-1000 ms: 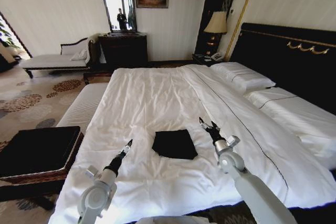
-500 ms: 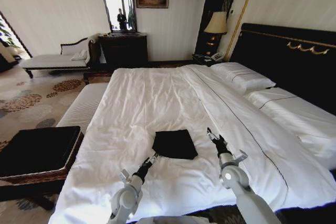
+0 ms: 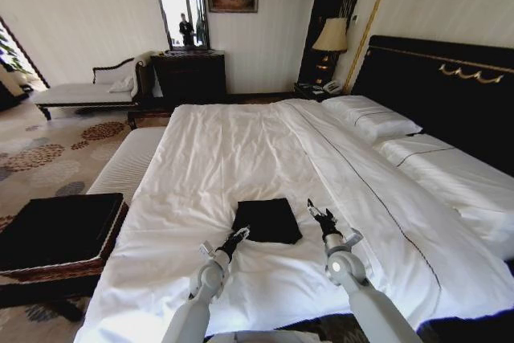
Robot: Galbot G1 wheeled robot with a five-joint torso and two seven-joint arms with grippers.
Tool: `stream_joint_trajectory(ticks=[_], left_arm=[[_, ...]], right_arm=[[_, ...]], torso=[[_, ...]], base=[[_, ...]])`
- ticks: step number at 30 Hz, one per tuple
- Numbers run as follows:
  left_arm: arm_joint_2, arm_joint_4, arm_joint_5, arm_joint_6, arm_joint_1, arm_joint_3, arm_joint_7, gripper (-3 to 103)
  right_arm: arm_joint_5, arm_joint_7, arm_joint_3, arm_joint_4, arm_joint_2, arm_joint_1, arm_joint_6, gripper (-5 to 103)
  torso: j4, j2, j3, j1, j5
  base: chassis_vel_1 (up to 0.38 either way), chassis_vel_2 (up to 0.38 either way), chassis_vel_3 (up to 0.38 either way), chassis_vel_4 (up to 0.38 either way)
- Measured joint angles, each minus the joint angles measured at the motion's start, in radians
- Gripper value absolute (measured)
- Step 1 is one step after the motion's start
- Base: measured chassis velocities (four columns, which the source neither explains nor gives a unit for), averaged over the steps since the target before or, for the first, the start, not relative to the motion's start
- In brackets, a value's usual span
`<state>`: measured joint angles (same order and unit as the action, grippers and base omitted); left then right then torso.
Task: Fold the clothes on the bed and place them into the basket.
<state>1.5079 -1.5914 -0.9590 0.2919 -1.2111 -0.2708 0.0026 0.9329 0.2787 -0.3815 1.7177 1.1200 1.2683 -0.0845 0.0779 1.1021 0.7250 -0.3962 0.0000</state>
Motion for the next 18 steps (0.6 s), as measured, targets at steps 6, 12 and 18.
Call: stream_joint_trajectory(ticks=[6, 12, 18], left_arm=[[0.004, 0.041, -0.038, 0.025, 0.062, 0.018, -0.048, 100], [0.008, 0.06, -0.038, 0.038, 0.075, 0.026, -0.067, 100], [0.021, 0.063, -0.018, 0.038, 0.074, 0.024, -0.06, 82]], right_arm=[[0.003, 0.001, 0.0, -0.017, -0.021, -0.011, 0.004, 100], [0.031, 0.0, 0.052, -0.018, -0.079, -0.006, 0.016, 100], [0.121, 0.011, 0.134, -0.005, -0.109, -0.023, 0.04, 100]], torso=[[0.0, 0.0, 0.0, 0.0, 0.0], [-0.0001, 0.0, 0.0, 0.0, 0.0], [-0.0002, 0.0, 0.0, 0.0, 0.0]], base=[[0.0, 0.0, 0.0, 0.0], [0.0, 0.0, 0.0, 0.0], [0.0, 0.0, 0.0, 0.0]])
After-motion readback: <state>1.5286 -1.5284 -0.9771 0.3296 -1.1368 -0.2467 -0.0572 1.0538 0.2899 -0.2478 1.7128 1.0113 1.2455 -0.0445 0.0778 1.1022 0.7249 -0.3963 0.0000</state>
